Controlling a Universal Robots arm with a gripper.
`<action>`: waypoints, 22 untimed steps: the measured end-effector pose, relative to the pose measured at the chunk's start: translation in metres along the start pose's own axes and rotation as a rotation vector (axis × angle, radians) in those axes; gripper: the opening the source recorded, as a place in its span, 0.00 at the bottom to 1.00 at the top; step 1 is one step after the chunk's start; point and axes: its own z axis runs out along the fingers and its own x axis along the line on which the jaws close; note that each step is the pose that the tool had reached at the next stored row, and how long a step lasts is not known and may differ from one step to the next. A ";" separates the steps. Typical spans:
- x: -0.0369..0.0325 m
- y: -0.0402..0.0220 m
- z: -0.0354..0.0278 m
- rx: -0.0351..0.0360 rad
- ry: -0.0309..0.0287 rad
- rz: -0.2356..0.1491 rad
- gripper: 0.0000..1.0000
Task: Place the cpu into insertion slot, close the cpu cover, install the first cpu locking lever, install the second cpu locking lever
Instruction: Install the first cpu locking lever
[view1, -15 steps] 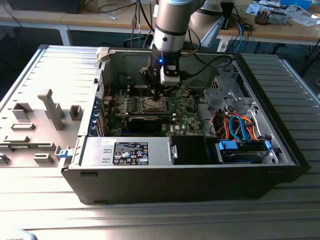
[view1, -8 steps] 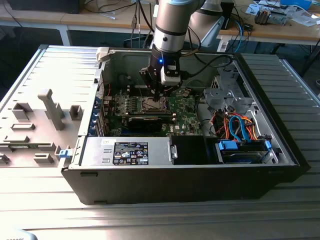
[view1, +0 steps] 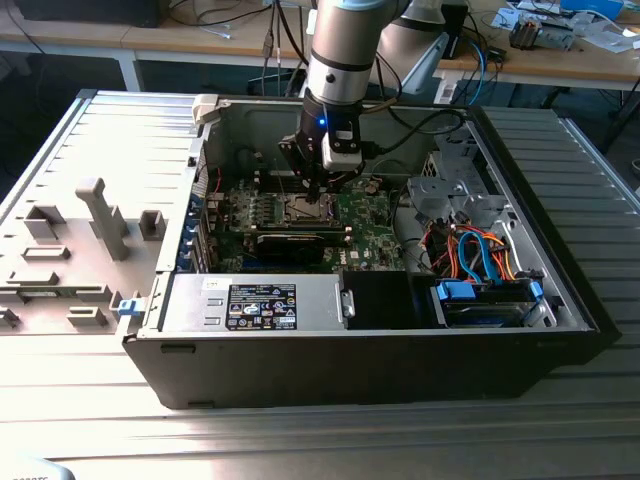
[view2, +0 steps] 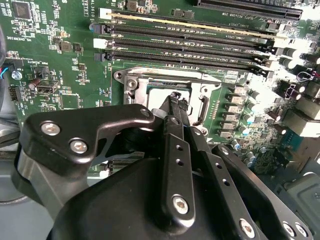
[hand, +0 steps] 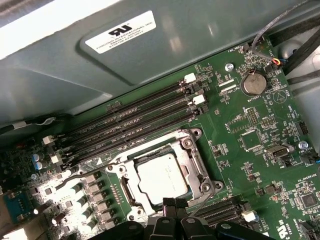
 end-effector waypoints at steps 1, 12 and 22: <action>0.0000 0.0000 0.0000 0.0001 -0.0001 -0.002 0.11; 0.0000 0.0000 0.0000 0.0016 -0.0017 -0.022 0.11; 0.0000 0.0000 0.0000 -0.0085 0.0002 -0.063 0.11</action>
